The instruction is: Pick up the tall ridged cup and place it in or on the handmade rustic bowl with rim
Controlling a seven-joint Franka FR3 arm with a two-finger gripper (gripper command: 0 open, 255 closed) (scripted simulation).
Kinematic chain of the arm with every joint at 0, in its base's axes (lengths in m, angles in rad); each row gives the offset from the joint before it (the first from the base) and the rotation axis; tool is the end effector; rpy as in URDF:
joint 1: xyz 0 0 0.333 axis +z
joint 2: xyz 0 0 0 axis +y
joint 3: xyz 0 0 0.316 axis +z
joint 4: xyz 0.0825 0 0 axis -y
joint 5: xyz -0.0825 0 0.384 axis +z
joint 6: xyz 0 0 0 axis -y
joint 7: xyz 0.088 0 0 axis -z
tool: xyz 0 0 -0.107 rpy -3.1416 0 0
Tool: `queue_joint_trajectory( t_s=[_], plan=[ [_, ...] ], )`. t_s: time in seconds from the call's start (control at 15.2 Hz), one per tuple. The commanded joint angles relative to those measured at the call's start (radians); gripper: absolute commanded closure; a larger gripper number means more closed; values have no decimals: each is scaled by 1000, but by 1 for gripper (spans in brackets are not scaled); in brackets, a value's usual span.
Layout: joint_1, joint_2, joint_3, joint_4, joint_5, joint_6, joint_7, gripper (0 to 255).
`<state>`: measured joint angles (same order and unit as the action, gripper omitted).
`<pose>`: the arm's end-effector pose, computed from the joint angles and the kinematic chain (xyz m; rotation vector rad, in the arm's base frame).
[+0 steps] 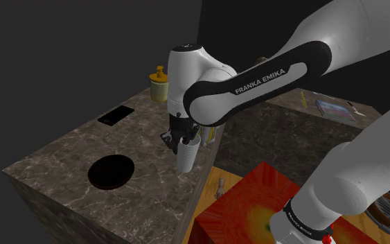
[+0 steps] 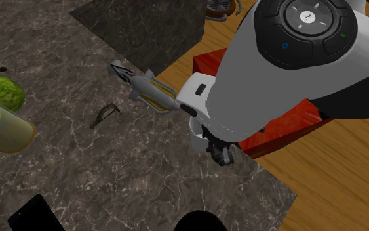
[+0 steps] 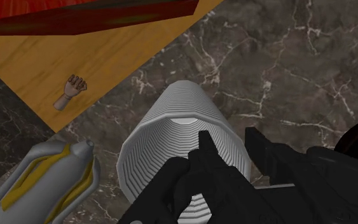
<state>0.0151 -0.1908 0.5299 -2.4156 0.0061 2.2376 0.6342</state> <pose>0.3988 0.2421 0.3728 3.0540 -0.1552 0.0610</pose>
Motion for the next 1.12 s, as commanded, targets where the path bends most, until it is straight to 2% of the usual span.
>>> queue_joint_trajectory(
  t_s=[0.0, 0.46, 1.06],
  plan=[
    [0, 0, 0, 0, 0, 0, 0, 255],
    [0, 0, 0, 0, 0, 0, 0, 255],
    [8, -68, -20, 67, 33, -128, -36, 255]
  ],
)
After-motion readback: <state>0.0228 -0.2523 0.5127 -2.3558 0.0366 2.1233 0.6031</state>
